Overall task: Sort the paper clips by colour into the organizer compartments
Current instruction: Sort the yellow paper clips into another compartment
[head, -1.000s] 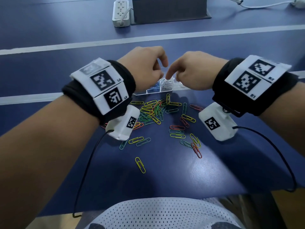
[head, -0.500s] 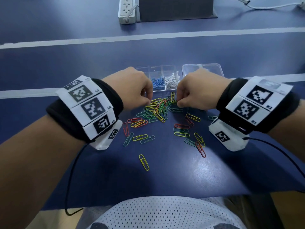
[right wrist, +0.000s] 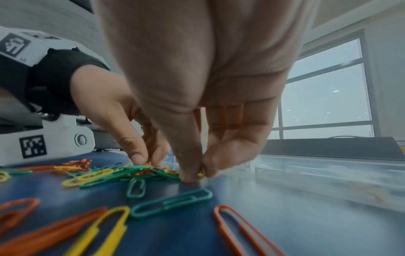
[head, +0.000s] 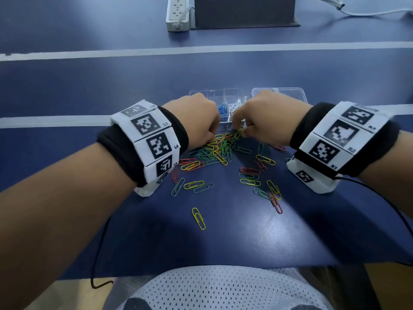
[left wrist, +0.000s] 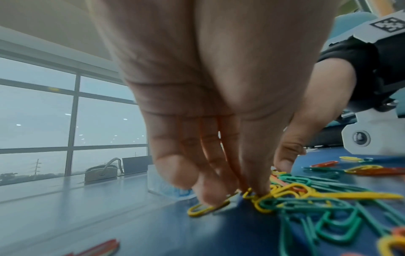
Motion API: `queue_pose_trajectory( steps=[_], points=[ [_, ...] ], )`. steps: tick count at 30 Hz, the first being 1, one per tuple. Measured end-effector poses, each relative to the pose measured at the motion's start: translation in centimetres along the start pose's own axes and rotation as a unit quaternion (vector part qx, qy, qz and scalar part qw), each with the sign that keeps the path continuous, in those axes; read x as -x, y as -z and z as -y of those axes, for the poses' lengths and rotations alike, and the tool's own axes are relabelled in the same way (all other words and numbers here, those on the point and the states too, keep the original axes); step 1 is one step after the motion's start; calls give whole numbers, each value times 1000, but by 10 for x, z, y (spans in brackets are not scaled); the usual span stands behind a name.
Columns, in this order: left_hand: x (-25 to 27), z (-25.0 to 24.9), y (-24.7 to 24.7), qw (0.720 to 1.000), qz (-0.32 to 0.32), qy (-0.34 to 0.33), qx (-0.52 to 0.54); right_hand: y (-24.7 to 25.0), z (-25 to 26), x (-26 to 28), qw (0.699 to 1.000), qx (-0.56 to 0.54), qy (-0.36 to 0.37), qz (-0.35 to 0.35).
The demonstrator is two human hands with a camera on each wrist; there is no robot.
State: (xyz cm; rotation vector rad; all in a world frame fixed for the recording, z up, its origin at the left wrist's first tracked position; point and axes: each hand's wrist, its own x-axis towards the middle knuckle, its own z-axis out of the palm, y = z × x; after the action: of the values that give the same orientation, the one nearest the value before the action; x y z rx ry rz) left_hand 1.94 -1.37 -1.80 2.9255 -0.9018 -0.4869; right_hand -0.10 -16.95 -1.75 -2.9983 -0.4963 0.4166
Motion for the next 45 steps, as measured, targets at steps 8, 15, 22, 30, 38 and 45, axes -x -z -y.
queue_pose_trajectory(
  steps=[8,15,22,30,38,45],
  points=[
    [2,-5,0,1000,12,-15,-3,0,-3,5,999,25,-9,19],
    [1,-1,1,1000,-16,-3,18,10,-3,11,995,-92,-27,7],
    [-2,-12,0,1000,2,-2,-5,10,-12,12,929,-343,-89,102],
    [1,-13,1,1000,2,-5,-4,10,-17,18,893,-419,-140,84],
    [5,1,10,995,-36,-2,89,0,-17,41,994,-29,-73,76],
    [10,-2,3,997,42,1,63,-6,-8,39,996,-8,-63,70]
  ],
)
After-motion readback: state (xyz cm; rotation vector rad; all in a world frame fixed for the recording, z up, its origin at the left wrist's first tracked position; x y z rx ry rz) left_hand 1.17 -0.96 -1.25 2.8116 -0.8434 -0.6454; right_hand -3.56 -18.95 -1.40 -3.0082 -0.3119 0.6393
